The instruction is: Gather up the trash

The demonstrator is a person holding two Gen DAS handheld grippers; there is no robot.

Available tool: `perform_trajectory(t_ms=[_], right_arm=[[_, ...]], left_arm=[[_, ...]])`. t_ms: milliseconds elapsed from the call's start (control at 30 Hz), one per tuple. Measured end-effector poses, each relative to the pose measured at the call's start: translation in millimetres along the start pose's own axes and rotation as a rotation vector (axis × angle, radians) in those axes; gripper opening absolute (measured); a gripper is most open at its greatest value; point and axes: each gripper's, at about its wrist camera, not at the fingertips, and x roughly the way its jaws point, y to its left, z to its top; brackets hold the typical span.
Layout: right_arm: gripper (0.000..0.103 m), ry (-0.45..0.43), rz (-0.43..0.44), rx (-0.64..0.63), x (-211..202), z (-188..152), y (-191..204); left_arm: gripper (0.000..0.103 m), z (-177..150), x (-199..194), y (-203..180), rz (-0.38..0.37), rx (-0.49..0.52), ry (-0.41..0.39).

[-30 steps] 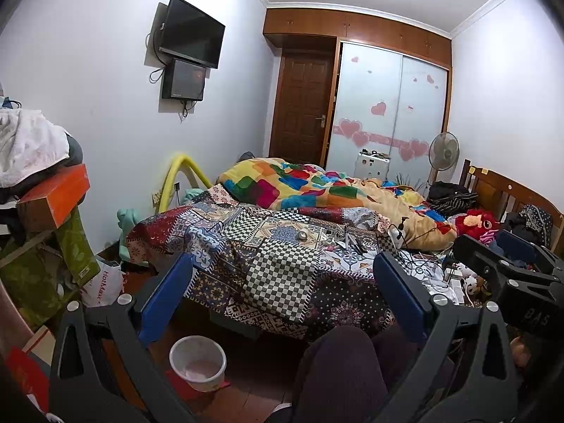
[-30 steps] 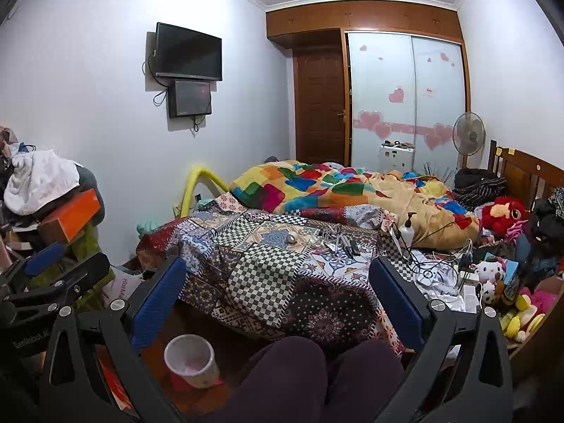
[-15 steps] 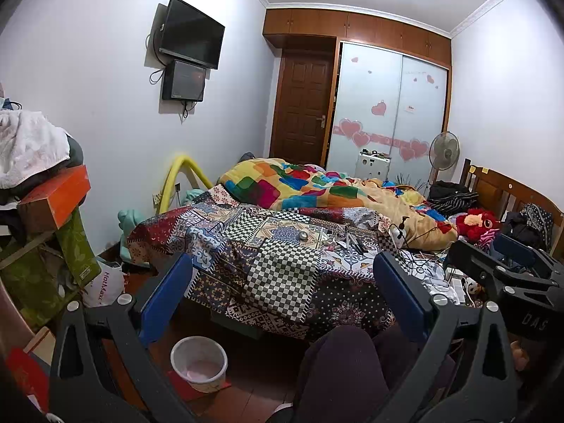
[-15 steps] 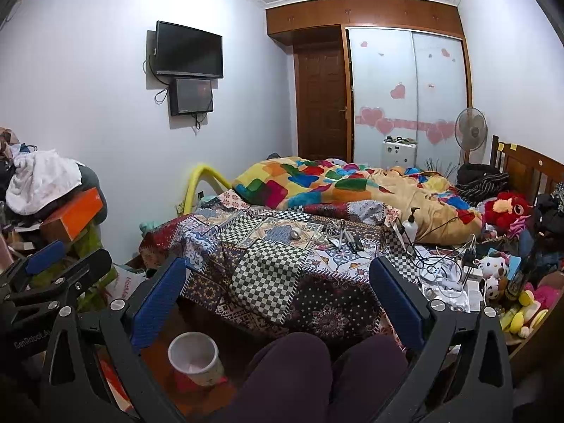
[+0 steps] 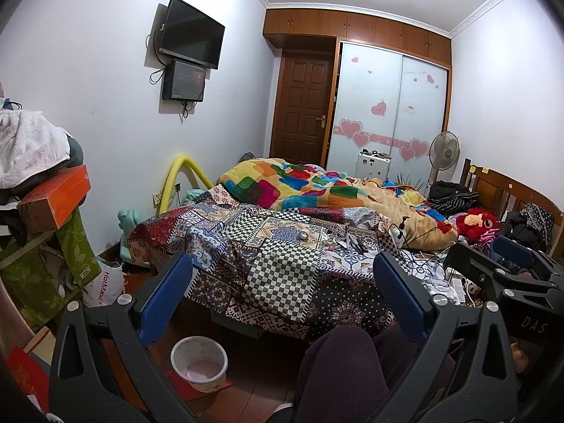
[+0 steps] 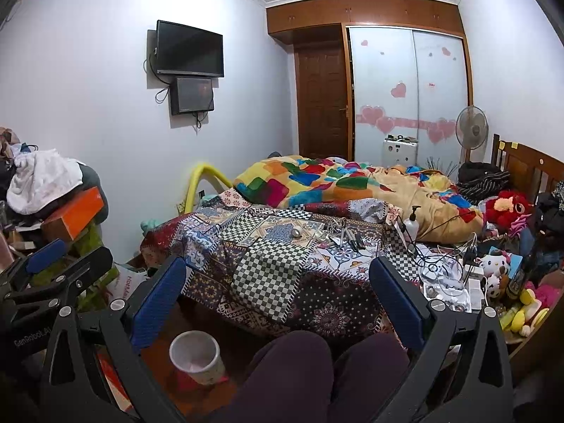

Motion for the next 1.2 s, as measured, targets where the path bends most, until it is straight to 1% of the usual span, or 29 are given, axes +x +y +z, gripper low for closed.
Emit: perform_trajectory(t_ms=[267,433,567,667,900,1067,1200], right_arm=[[0.103,0.002,0.000,-0.001,3,-1,0],[0.103,0.010,0.002,0.003,14,3,-3],[0.103,0.017,-0.004,0.009,28,10,-12],[0.103,0.018,-0.022,0.014,39,17,-22],[0.103,0.032,-0.067,0.038,72,35,-47],[0.103,0.072,-0.107,0.076,103,43,-74],[0.103,0.098,-0.136,0.095,128,47,-95]], left_arm=[[0.103,2,0,2,0.010,0.003,0.004],[0.103,6,16,0,0.042,0.018,0.025],[0.103,14,32,-7,0.050,0.035,0.027],[0.103,22,50,-11,0.052,0.040,0.035],[0.103,42,107,-19,0.013,0.032,0.083],[0.103,58,154,-29,-0.004,0.041,0.114],[0.103,63,196,-38,-0.010,0.031,0.153]])
